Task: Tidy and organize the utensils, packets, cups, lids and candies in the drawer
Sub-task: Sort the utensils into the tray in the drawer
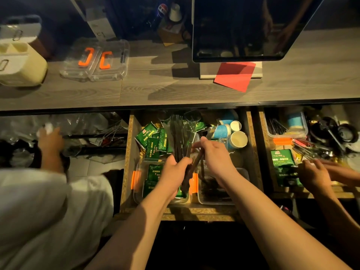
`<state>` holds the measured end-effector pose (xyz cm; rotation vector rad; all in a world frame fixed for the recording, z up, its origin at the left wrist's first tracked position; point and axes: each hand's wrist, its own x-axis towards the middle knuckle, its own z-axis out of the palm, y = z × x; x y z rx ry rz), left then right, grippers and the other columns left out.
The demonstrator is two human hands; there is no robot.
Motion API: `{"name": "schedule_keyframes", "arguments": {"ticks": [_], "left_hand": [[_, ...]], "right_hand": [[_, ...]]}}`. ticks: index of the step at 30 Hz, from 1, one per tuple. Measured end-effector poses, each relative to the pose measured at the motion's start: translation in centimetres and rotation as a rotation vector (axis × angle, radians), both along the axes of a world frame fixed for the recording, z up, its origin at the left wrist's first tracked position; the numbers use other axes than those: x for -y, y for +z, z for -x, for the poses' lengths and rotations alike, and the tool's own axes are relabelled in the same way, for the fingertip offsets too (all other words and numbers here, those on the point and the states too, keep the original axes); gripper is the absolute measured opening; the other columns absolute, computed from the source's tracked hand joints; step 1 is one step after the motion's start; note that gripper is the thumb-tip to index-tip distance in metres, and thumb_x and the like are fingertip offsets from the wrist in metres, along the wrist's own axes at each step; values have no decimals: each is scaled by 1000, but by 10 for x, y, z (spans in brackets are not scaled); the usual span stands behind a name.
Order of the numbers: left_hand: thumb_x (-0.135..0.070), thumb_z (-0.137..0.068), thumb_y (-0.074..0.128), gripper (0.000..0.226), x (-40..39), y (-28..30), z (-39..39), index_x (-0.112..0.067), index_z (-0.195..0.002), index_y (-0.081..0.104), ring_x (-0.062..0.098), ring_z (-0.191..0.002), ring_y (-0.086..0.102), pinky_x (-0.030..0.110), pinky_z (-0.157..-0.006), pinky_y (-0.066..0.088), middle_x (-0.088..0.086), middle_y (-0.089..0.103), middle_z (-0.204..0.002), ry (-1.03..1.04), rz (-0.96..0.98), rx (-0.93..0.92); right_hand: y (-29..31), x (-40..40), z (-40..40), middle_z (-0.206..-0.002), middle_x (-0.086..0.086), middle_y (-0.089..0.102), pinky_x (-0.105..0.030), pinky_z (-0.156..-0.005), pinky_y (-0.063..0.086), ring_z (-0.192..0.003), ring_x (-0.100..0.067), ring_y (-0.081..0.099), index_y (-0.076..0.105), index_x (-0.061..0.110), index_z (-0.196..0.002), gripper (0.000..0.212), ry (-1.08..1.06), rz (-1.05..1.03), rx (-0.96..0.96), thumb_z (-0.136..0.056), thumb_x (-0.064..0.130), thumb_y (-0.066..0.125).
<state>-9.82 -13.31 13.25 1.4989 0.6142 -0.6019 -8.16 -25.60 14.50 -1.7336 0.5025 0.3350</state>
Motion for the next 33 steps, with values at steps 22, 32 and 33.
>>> {"name": "schedule_keyframes", "arguments": {"ticks": [22, 32, 33], "left_hand": [[-11, -94, 61, 13, -4, 2, 1, -2, -85, 56, 11, -53, 59, 20, -64, 52, 1, 55, -54, -96, 59, 32], [-41, -92, 68, 16, 28, -10, 15, -28, -100, 71, 14, -92, 68, 30, -82, 56, -5, 72, -92, -316, -77, 54], [-47, -90, 68, 25, 32, -12, 15, -24, -100, 72, 16, -92, 69, 33, -85, 57, -1, 73, -92, -311, -87, 30]], "right_hand": [[-14, 8, 15, -101, -4, 74, -42, -109, 43, -105, -14, 67, 68, 11, -103, 63, 209, -353, -159, -85, 69, 52], [-24, 27, 56, -104, -1, 68, -21, -85, 53, -97, -8, 65, 62, 16, -107, 27, 434, -264, -86, -86, 1, 68], [-26, 31, 57, -107, -8, 69, -26, -86, 54, -100, -19, 66, 62, 12, -110, 26, 423, -262, -76, -86, 2, 67]]}}
